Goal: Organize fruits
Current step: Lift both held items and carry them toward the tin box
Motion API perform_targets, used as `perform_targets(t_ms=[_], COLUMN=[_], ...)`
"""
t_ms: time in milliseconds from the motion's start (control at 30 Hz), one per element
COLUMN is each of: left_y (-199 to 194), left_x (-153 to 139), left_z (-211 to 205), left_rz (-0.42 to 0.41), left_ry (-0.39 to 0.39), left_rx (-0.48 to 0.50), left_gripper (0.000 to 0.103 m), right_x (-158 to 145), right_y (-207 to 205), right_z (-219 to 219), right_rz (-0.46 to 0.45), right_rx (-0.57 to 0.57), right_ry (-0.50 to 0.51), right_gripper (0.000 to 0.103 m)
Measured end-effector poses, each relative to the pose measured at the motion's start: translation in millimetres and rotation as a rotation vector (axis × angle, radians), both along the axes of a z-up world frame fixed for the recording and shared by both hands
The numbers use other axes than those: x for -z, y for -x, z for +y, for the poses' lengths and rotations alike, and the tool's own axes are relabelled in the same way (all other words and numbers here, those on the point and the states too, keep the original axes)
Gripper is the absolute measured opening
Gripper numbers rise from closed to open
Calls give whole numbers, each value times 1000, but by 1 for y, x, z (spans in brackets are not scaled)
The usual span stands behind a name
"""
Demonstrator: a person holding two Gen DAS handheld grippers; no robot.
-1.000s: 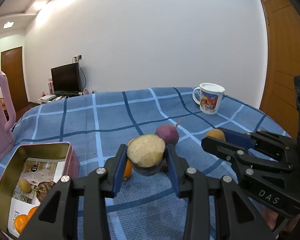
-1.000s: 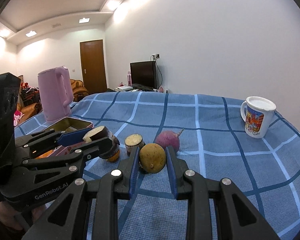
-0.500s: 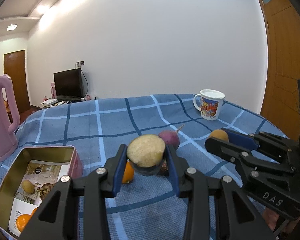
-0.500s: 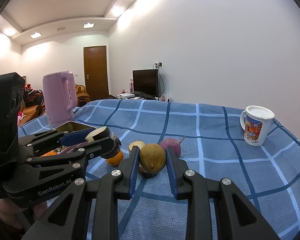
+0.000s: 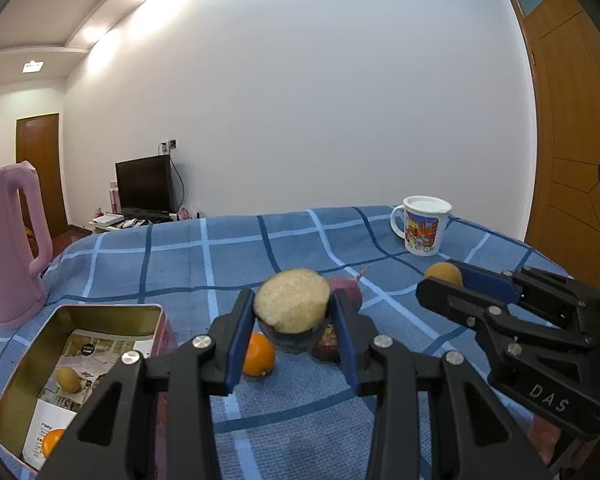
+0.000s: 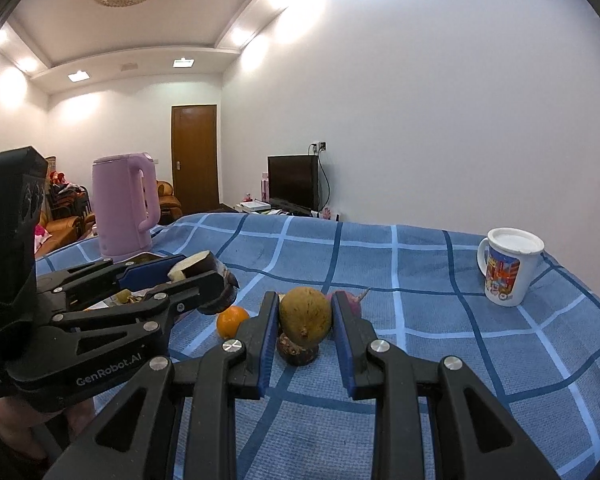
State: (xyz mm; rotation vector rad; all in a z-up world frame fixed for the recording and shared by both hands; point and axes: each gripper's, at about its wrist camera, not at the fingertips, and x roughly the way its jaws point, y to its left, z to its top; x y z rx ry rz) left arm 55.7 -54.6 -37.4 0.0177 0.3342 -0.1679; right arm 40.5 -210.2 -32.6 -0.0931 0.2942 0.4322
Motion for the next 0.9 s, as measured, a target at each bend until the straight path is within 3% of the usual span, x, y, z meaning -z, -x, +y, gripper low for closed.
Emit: perform_targets(t_ms=[900], left_y=[2], left_x=[-2], left_z=[2], left_rz=[13], left_ry=[0], left_rx=[-4], left_gripper=[40], right_x=[-1], right_y=[1], right_z=[2], right_rz=[-11], right_rx=[-6], right_ry=[6], right_gripper=[28])
